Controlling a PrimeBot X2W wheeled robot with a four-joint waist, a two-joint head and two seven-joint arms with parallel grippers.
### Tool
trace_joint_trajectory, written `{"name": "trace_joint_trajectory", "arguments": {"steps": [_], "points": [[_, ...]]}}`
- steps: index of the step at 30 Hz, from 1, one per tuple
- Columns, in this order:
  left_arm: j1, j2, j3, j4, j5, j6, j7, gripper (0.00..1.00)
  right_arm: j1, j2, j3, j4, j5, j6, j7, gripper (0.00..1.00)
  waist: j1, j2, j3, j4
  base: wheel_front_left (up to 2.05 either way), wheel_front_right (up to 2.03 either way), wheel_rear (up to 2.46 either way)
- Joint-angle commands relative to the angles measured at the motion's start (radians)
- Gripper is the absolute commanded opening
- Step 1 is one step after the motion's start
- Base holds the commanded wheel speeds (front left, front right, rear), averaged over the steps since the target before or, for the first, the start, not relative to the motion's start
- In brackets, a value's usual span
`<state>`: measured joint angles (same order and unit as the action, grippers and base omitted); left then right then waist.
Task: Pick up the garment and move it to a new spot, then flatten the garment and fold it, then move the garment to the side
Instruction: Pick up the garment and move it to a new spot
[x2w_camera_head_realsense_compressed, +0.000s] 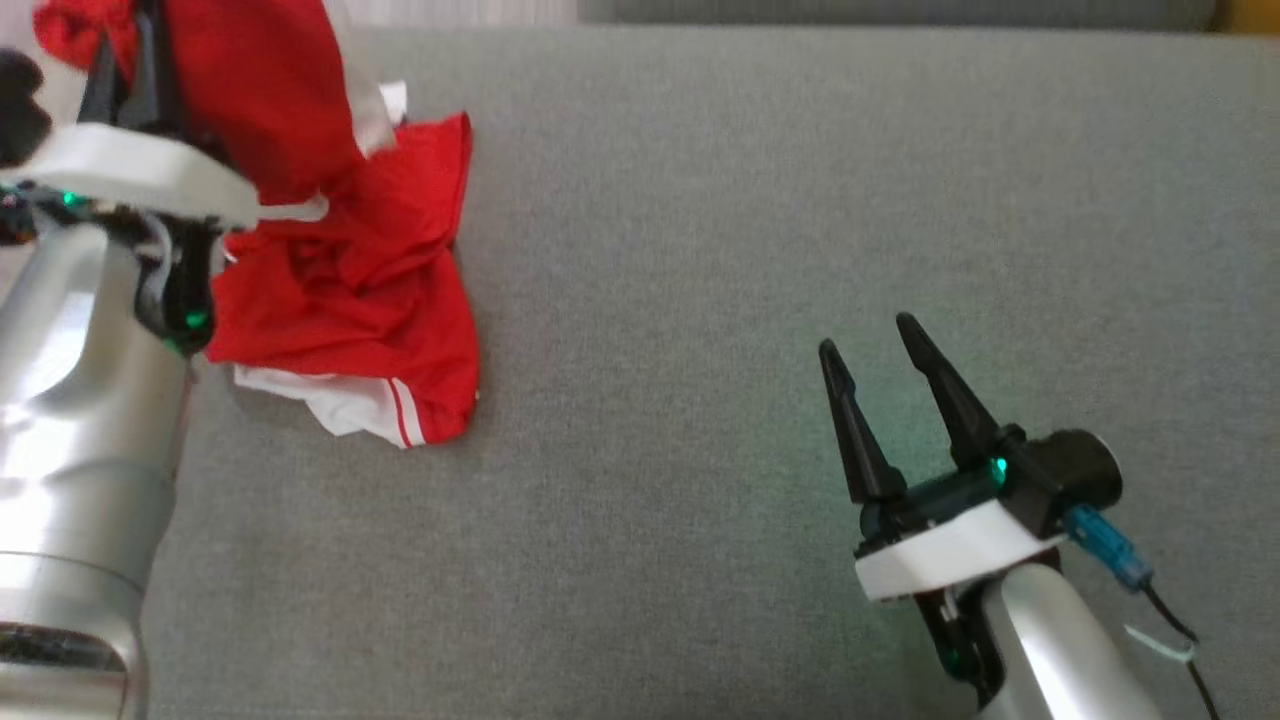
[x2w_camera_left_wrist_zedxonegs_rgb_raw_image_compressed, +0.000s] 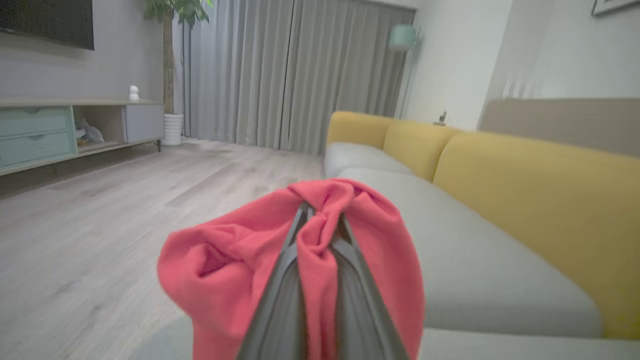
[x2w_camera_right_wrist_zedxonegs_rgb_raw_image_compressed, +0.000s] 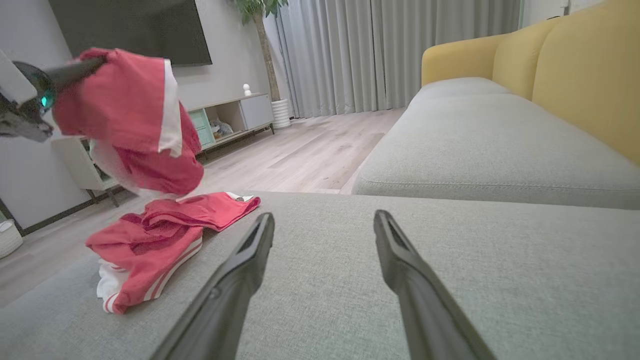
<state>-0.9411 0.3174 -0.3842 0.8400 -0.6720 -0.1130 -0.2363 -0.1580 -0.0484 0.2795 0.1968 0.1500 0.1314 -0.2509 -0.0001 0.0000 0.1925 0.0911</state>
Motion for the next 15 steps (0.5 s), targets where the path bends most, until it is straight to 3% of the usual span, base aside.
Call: {"name": "trace_joint_trajectory", "arguments": {"steps": [1,9,15], "points": [[-0.047,0.031,0.032,-0.037,-0.002,0.003,-0.011,0.00,0.009,-0.002,0.017,-0.027,0.007,-0.001,-0.011,1.00,0.0001,0.0000,-0.034,0.003,0.00,0.00,0.00],[0.010,0.008,-0.053,-0.148,0.035,-0.009,0.002,0.00,0.034,-0.002,-0.001,-0.031,0.032,-0.001,-0.011,1.00,0.0001,0.0000,-0.089,-0.013,0.00,0.00,0.00],[0.103,-0.080,-0.173,-0.250,0.039,-0.014,0.065,0.00,0.040,-0.002,-0.013,-0.032,0.053,-0.001,-0.011,1.00,0.0001,0.0000,-0.095,-0.073,0.00,0.00,0.00]]}}
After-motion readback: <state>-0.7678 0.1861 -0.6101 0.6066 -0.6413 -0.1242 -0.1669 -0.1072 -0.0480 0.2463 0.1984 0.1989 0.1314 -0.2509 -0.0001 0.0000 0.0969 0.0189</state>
